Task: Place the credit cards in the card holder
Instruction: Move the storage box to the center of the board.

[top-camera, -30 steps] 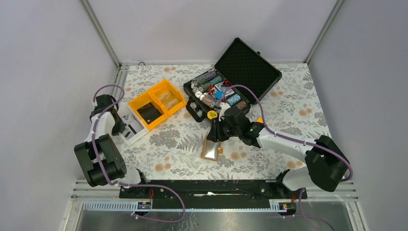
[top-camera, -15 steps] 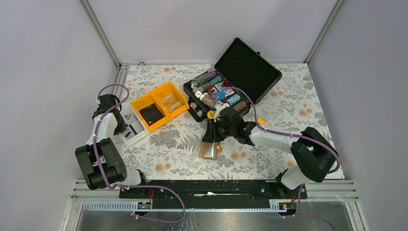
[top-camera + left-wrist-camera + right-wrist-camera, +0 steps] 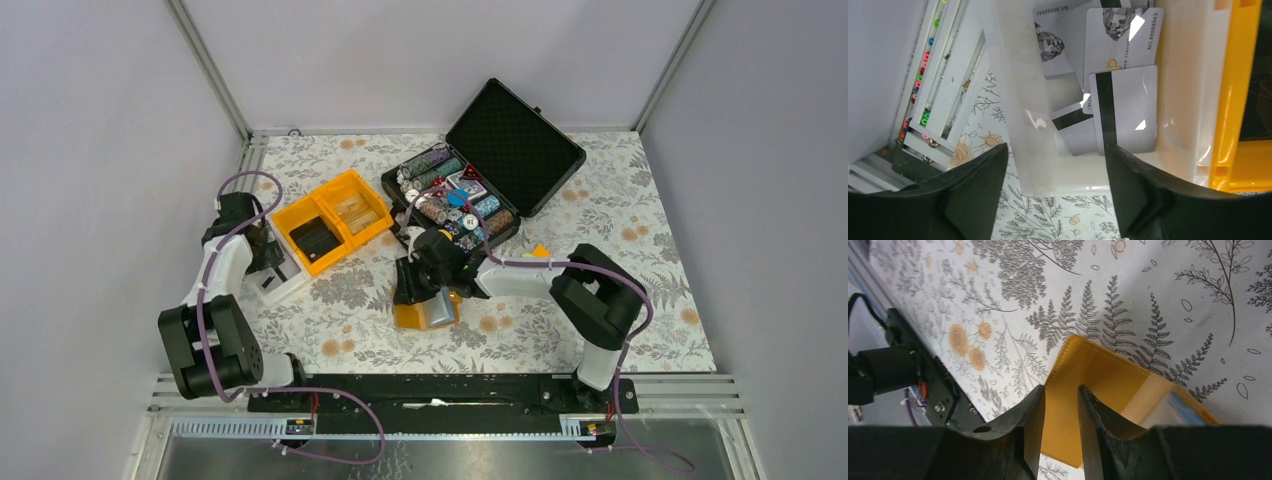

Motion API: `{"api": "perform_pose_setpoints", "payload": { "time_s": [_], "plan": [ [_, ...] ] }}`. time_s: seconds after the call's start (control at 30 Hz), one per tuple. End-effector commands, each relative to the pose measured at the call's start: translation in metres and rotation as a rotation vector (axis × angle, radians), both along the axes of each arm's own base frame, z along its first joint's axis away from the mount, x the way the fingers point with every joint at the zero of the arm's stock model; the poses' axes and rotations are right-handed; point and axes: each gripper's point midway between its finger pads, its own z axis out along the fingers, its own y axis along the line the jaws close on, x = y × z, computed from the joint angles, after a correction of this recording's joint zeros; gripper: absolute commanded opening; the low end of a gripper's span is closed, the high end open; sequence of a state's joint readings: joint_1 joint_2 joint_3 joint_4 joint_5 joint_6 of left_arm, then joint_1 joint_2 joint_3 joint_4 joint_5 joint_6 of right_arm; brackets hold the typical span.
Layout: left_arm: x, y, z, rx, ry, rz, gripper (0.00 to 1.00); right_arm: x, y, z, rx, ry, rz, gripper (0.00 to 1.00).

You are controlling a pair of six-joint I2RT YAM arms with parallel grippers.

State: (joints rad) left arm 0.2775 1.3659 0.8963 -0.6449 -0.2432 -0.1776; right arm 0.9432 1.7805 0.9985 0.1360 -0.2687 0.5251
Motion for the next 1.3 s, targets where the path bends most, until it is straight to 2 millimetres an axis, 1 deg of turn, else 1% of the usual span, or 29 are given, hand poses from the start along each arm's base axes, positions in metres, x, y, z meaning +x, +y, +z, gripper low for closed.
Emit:
{"api": "perform_pose_setpoints", "payload": {
  "time_s": [0.0,0.03,0.1,0.17,0.27,0.37,0.4,0.47,0.53,0.63,0.73,0.8,0.83,0.97,1.03,1.07,1.17,1.27],
  "plan": [
    [0.014,0.003,0.032,0.042,-0.13,0.01,0.77,0.005,0.009,-0.004,-0.042,-0.029,0.004,0.38],
    [0.014,0.005,0.037,0.054,-0.148,0.014,0.83,0.004,0.01,-0.002,-0.04,-0.033,0.005,0.4],
    [0.015,0.005,0.049,0.078,-0.198,0.018,0.88,0.005,0.01,0.006,-0.03,-0.047,0.003,0.44],
    [0.016,0.004,0.059,0.096,-0.239,0.017,0.91,0.007,0.01,0.017,-0.026,-0.068,0.001,0.5],
    [0.018,-0.001,0.081,0.113,-0.324,0.009,0.93,0.013,0.006,0.034,-0.033,-0.111,-0.007,0.57],
    [0.028,-0.02,0.1,0.048,-0.416,-0.024,0.95,0.02,-0.001,0.048,-0.074,-0.155,-0.019,0.64],
    [0.031,-0.028,0.104,0.015,-0.444,-0.035,0.96,0.026,0.0,0.057,-0.079,-0.182,-0.025,0.66],
    [0.038,-0.039,0.108,-0.039,-0.48,-0.045,0.98,0.037,-0.002,0.066,-0.1,-0.22,-0.048,0.71],
    [0.046,-0.047,0.102,-0.096,-0.479,-0.034,0.98,0.049,-0.002,0.072,-0.111,-0.238,-0.066,0.72],
    [0.058,-0.056,0.079,-0.18,-0.437,-0.017,0.98,0.061,-0.001,0.075,-0.118,-0.246,-0.088,0.72],
    [0.07,-0.064,0.06,-0.249,-0.389,-0.013,0.98,0.066,-0.001,0.077,-0.118,-0.243,-0.11,0.71],
    [0.078,-0.064,0.055,-0.254,-0.362,-0.026,0.96,0.066,-0.003,0.078,-0.114,-0.237,-0.121,0.7],
    [0.08,-0.063,0.049,-0.253,-0.33,-0.032,0.94,0.064,-0.004,0.078,-0.113,-0.232,-0.123,0.7],
    [0.081,-0.054,0.044,-0.198,-0.264,-0.065,0.7,0.06,-0.011,0.077,-0.11,-0.23,-0.134,0.7],
    [0.081,-0.054,0.039,-0.194,-0.247,-0.073,0.63,0.059,-0.015,0.077,-0.108,-0.234,-0.143,0.7],
    [0.079,-0.052,0.036,-0.189,-0.231,-0.072,0.56,0.058,-0.017,0.076,-0.11,-0.233,-0.145,0.7],
    [0.073,-0.046,0.027,-0.152,-0.18,-0.066,0.4,0.056,-0.024,0.076,-0.112,-0.234,-0.149,0.7],
    [0.067,-0.036,0.025,-0.094,-0.144,-0.069,0.29,0.06,-0.034,0.08,-0.122,-0.26,-0.178,0.7]
  ]
}}
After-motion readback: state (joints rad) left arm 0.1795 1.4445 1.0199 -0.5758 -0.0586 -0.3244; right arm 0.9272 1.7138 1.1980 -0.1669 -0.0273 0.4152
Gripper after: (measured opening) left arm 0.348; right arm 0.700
